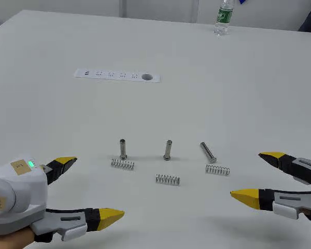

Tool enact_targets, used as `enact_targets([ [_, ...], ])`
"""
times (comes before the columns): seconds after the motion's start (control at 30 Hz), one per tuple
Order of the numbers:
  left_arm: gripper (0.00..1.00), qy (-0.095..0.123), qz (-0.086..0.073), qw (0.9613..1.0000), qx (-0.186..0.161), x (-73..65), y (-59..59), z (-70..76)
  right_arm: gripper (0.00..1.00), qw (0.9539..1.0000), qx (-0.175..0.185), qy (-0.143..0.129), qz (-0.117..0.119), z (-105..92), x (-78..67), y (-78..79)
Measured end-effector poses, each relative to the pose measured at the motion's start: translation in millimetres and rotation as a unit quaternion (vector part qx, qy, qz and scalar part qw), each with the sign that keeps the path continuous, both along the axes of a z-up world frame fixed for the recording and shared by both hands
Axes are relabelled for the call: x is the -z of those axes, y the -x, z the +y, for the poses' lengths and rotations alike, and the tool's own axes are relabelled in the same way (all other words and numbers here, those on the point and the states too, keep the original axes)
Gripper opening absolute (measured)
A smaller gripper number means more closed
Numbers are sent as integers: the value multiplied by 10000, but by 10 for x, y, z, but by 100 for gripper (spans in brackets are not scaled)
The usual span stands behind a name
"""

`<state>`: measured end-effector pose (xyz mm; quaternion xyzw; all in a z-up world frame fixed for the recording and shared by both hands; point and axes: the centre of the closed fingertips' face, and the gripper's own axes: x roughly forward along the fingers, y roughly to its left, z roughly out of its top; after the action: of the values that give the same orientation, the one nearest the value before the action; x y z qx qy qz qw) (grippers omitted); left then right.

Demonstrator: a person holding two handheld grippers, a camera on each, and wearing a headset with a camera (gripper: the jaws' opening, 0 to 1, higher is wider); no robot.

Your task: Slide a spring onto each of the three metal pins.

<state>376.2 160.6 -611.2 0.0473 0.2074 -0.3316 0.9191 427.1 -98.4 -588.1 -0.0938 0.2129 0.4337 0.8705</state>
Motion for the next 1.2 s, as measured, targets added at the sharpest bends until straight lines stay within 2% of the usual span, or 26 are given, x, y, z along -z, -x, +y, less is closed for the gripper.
enact_targets([
  [0.2, 100, 7, -10, 10000, 10, -8, -4, -10, 74, 10000, 63, 37, 36, 26, -44, -98],
  [0.57, 99, -16, -29, 10000, 3, -13, -22, -7, 65, 9996, 96, 256, 16, 210, -145, -460],
  [0.83, 99, -31, -37, 10000, -9, -14, -37, -7, 56, 9977, 190, 600, 245, 339, -76, -699],
  [0.9, 99, -24, -32, 10000, -1, -12, -36, -13, 51, 9960, 213, 820, 299, 343, -30, -740],
  [0.97, 99, -27, -35, 10000, 3, -11, -36, -16, 47, 9955, 210, 859, 330, 380, -14, -772],
  [1.13, 99, -8, -41, 10000, 14, -18, -41, -23, 44, 9918, 315, 1062, 635, 428, 67, -844],
  [1.2, 99, -10, -49, 10000, 12, -17, -51, -14, 41, 9909, 301, 1137, 658, 459, 78, -874],
])
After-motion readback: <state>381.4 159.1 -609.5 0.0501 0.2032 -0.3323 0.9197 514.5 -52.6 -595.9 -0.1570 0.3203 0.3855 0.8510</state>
